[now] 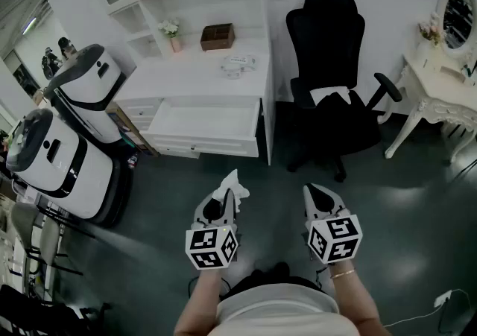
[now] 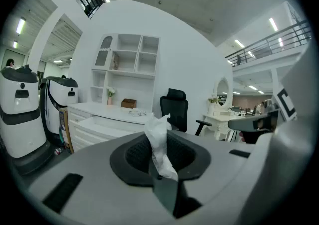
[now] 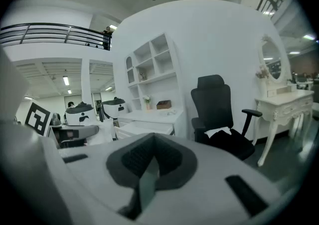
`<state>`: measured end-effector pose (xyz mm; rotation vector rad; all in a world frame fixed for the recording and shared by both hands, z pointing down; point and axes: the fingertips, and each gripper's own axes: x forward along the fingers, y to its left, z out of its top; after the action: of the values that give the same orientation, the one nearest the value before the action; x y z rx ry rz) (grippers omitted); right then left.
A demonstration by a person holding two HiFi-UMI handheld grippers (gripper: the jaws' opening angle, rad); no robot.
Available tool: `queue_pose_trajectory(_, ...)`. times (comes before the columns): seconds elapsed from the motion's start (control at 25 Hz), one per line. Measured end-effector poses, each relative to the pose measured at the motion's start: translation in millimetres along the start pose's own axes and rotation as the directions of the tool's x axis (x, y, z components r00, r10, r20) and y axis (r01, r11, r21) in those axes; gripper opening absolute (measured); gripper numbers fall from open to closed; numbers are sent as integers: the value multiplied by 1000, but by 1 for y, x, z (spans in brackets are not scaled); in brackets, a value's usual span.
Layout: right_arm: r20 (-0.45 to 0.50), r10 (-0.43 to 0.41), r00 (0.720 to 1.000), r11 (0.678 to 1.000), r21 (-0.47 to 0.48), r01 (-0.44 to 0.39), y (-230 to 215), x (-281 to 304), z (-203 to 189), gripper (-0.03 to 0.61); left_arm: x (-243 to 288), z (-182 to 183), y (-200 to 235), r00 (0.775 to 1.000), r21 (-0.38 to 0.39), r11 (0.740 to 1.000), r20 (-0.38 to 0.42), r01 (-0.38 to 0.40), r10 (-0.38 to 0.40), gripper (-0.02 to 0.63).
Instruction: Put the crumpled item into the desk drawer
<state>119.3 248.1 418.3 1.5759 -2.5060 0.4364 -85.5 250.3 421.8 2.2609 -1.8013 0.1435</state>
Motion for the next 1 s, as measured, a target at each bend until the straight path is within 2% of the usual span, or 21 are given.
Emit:
queue_pose_trajectory(0.36,15,-41,999,999,16,40,-19,0,0,2,11,1,-12,1000,7,1000,-10,-2,2,64)
queue_pose_trajectory(1.0,21,-26,999,999,25,26,-31,24,7,2,34,12,-6,999,33,999,-3,-35,35,64)
